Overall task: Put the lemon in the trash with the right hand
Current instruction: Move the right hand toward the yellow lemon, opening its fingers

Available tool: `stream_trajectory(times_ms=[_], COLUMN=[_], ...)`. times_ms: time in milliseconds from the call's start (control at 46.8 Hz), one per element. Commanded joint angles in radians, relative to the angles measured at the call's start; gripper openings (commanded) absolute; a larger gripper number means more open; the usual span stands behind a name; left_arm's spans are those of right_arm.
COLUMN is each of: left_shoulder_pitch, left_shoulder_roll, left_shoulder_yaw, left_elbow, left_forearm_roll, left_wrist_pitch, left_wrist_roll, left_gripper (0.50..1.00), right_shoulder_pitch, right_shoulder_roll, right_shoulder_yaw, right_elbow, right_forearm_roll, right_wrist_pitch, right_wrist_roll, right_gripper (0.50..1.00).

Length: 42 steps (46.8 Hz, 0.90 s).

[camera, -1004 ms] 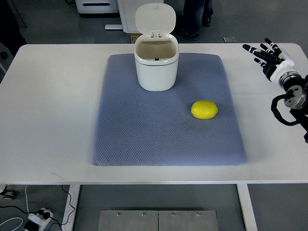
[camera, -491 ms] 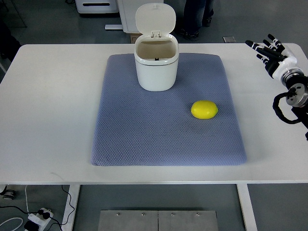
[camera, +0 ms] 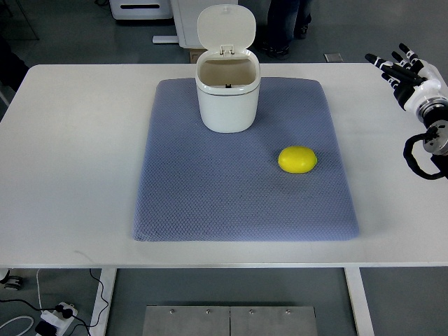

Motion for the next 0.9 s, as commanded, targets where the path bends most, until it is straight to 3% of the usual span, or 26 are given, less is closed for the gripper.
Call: stream_trajectory(times_ms=[0, 256, 619, 875], left_shoulder_pitch=[0.000, 0.000, 0.000, 0.000], left_shoulder_roll=[0.000, 0.000, 0.000, 0.000], left_shoulder_yaw=[-0.001, 0.000, -0.001, 0.000], left_elbow=[0.000, 0.000, 0.000, 0.000], left_forearm_roll=[0.001, 0.000, 0.000, 0.001], left_wrist_pitch=[0.000, 0.000, 0.000, 0.000], left_wrist_roll=[0.000, 0.000, 0.000, 0.000], left_gripper=[1.000, 1.000, 1.000, 1.000], right_shoulder_pitch=[-0.004, -0.042, -0.120, -0.120], right_shoulder_roll=[0.000, -0.056, -0.254, -0.377], right_shoulder_yaw=[-0.003, -0.041, -0.066, -0.187], right_elbow=[0.001, 0.091, 0.415, 0.553], right_forearm_roll=[0.000, -0.005, -0.047, -0.207], right_wrist_pitch=[0.001, 0.001, 0.001, 0.001], right_wrist_roll=[0.000, 0.002, 0.026, 0.082], right_gripper=[1.000, 1.000, 1.000, 1.000])
